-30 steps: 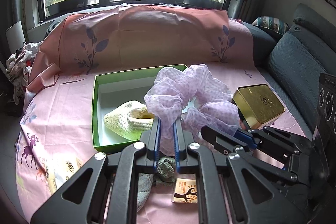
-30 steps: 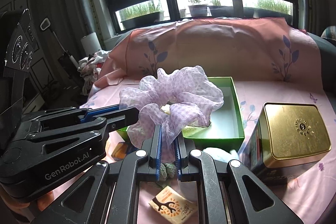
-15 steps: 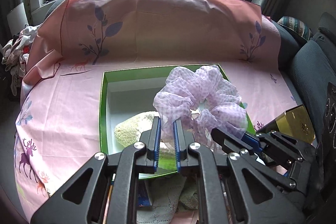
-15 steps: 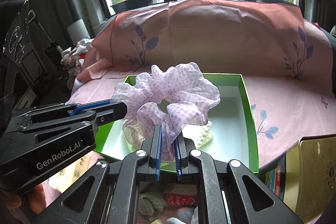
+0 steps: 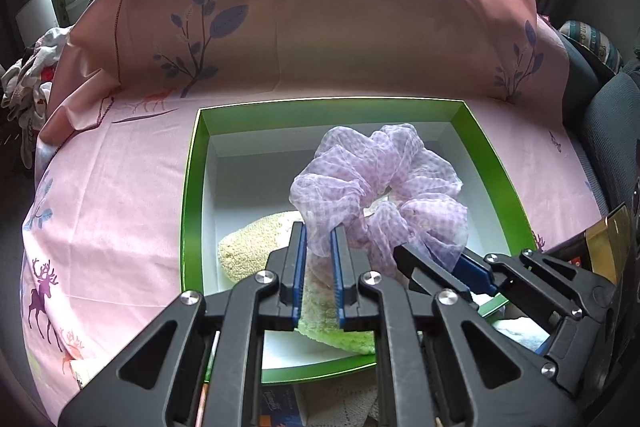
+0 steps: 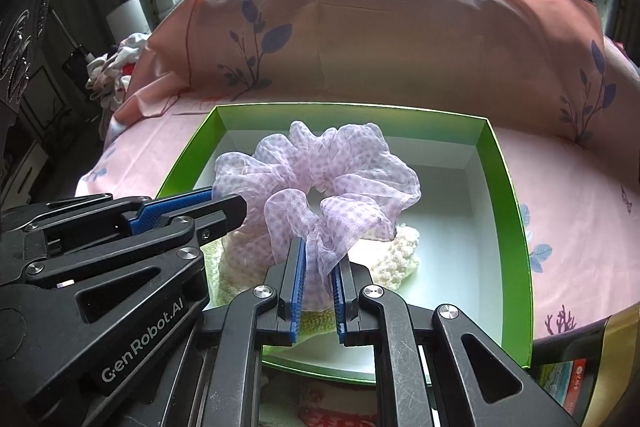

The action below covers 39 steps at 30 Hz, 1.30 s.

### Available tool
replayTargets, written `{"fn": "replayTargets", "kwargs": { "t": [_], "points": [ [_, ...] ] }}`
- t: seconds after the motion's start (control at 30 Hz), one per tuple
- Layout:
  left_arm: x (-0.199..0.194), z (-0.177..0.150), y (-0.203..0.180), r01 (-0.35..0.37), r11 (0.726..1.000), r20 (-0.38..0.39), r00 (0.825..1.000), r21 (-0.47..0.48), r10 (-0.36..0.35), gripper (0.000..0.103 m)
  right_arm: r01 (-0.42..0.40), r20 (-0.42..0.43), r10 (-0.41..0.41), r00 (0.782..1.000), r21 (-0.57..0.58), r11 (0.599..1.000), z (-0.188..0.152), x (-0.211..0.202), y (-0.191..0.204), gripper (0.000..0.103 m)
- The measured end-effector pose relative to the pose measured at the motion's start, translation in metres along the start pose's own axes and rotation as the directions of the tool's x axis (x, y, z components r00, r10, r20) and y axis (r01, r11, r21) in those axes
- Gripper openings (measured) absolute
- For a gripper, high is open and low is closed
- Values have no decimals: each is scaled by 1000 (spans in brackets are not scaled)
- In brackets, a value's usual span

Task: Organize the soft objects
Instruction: 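Release the scrunchie onto the towel in the box, right gripper, then move the right gripper to the small printed tissue packet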

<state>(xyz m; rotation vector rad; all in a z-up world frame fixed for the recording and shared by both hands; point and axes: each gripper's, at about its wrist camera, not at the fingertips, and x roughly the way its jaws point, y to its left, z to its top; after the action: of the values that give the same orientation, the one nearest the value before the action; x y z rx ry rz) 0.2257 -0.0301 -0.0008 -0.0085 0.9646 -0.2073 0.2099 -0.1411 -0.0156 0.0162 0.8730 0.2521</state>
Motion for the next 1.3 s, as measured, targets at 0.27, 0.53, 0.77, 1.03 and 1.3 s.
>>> {"fn": "replayTargets", "kwargs": {
  "t": [0.27, 0.53, 0.77, 1.03, 1.3],
  "points": [
    [-12, -9, 5, -47, 999, 22, 999, -1, 47, 84, 6, 24, -7, 1000, 16, 1000, -12, -24, -7, 54],
    [-50, -27, 0, -28, 1000, 58, 998, 10, 28, 102, -17, 102, 13, 995, 30, 999, -37, -75, -10, 60],
    [-87, -51, 2, 34, 999, 69, 997, -16, -33, 102, -47, 168, 36, 985, 60, 997, -72, -125, -11, 63],
    [-111, -96, 5, 78, 994, 36, 996, -82, -76, 102, -31, 180, 22, 983, 49, 998, -120, -163, -12, 75],
    [-110, -158, 6, 198, 959, 10, 980, -205, -200, 102, -98, 131, 83, 988, 109, 989, -177, -165, -24, 75]
  ]
}}
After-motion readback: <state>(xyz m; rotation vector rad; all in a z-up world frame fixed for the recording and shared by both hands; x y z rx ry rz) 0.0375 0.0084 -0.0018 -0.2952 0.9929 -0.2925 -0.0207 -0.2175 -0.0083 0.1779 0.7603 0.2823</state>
